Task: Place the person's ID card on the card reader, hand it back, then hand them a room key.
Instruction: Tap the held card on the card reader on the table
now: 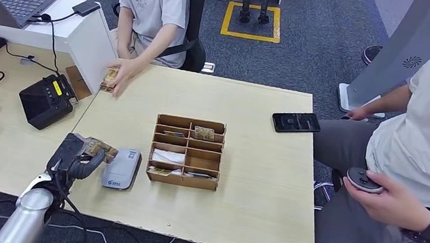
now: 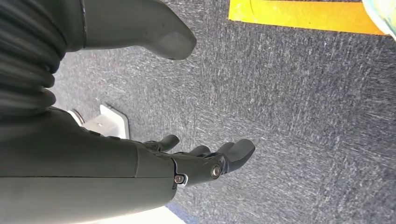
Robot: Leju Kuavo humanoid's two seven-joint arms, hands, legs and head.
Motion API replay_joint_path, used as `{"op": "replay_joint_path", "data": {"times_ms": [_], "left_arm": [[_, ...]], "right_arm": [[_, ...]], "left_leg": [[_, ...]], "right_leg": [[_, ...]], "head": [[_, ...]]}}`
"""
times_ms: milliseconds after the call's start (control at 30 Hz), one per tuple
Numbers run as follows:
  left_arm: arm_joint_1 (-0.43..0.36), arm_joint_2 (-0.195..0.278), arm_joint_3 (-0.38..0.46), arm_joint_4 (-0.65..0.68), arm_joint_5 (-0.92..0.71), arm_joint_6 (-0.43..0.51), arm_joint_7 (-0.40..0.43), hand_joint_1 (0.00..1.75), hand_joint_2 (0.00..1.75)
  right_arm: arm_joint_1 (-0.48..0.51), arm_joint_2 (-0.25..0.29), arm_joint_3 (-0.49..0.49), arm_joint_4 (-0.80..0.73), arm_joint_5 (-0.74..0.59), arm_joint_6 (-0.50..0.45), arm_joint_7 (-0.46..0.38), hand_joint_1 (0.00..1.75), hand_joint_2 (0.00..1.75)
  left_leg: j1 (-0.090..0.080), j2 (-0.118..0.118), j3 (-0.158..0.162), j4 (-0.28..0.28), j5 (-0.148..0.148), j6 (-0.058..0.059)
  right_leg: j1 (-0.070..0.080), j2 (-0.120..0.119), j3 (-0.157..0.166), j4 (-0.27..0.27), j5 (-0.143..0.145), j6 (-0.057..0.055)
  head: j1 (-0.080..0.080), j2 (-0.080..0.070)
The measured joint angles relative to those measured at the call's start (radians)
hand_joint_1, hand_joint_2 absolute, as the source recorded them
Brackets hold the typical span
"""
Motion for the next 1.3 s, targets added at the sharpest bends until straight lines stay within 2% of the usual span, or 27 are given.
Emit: {"op": "replay_joint_path", "data": {"times_ms": [267,667,1167,1300], "left_arm": [[0.053,0.008,-0.005,-0.021,-0.020,-0.003,0.032,1.75,1.75],[0.054,-0.004,-0.034,-0.003,-0.057,0.042,0.035,1.75,1.75],[0.041,-0.035,-0.045,0.011,-0.022,0.045,0.042,1.75,1.75],[0.033,-0.044,-0.056,0.012,-0.070,0.089,0.047,1.75,1.75]], "right_arm": [[0.001,0.004,-0.012,0.000,0.006,0.000,0.002,0.00,1.75],[0.000,0.008,-0.014,0.000,0.019,0.000,0.002,0.00,1.75],[0.000,0.010,-0.019,0.000,0.036,0.001,0.002,0.00,1.75],[0.000,0.010,-0.019,0.000,0.037,0.001,0.002,0.00,1.75]], "left_leg": [[0.000,0.000,0.000,0.000,0.000,0.000],[0.000,0.000,0.000,0.000,0.000,0.000],[0.000,0.000,0.001,0.000,0.000,-0.001],[0.000,0.000,0.001,0.000,0.000,-0.001]], "right_leg": [[0.000,0.000,0.000,0.000,0.000,0.000],[0.000,0.000,0.001,0.000,0.000,0.000],[0.000,0.000,0.001,0.000,0.000,0.000],[0.000,0.000,0.001,0.000,0.000,0.000]], "head": [[0.000,0.000],[0.000,0.000],[0.000,0.000],[0.000,0.000]]}}
